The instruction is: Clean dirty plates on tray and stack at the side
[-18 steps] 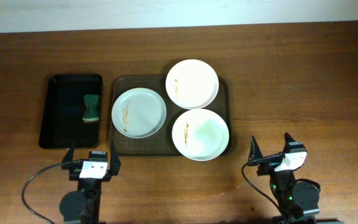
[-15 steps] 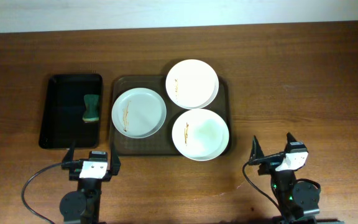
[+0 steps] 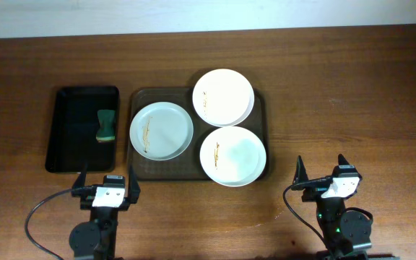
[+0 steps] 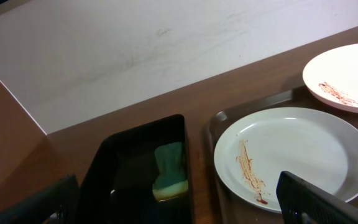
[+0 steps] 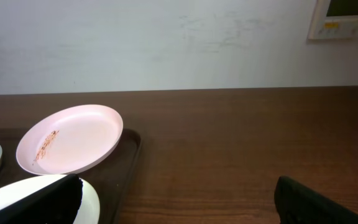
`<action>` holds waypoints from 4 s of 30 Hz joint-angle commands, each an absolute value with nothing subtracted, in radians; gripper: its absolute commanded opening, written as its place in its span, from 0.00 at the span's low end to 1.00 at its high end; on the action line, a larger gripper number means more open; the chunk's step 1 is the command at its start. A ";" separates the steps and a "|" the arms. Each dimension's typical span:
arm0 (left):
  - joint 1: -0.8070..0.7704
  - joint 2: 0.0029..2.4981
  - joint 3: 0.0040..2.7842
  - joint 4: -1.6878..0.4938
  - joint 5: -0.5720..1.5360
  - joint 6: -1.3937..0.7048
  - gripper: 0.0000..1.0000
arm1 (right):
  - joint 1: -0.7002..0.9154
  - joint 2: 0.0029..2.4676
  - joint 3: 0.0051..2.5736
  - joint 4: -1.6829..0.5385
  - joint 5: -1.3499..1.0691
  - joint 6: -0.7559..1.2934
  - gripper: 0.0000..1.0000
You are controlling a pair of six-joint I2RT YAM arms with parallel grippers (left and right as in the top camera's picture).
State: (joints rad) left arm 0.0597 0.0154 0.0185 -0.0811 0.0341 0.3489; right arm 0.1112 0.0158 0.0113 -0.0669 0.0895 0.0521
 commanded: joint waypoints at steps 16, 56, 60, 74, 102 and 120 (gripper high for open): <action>0.067 0.007 0.009 -0.080 0.031 0.361 0.99 | 0.117 0.009 0.006 -0.072 0.113 0.052 0.98; 0.066 0.010 0.009 -0.079 0.059 0.345 0.99 | 0.117 0.009 0.006 -0.064 0.079 0.064 0.98; 0.067 0.011 0.009 -0.023 0.186 0.313 0.99 | 0.117 0.009 0.046 0.000 0.057 0.064 0.98; 0.067 0.682 0.617 -0.003 0.255 0.169 0.99 | 0.118 0.086 0.507 -0.215 0.056 0.056 0.98; 0.141 1.340 1.251 -0.768 0.601 0.054 0.99 | 0.204 1.457 1.468 -0.684 -0.403 0.257 0.99; 0.168 1.632 1.395 -0.850 -0.086 -0.196 0.89 | 0.598 2.041 1.578 -0.554 -0.145 0.612 0.55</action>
State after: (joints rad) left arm 0.1406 1.5932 1.3804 -0.8719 -0.0597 -0.2314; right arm 0.5720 2.0029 1.5597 -0.5808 -0.1715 0.6006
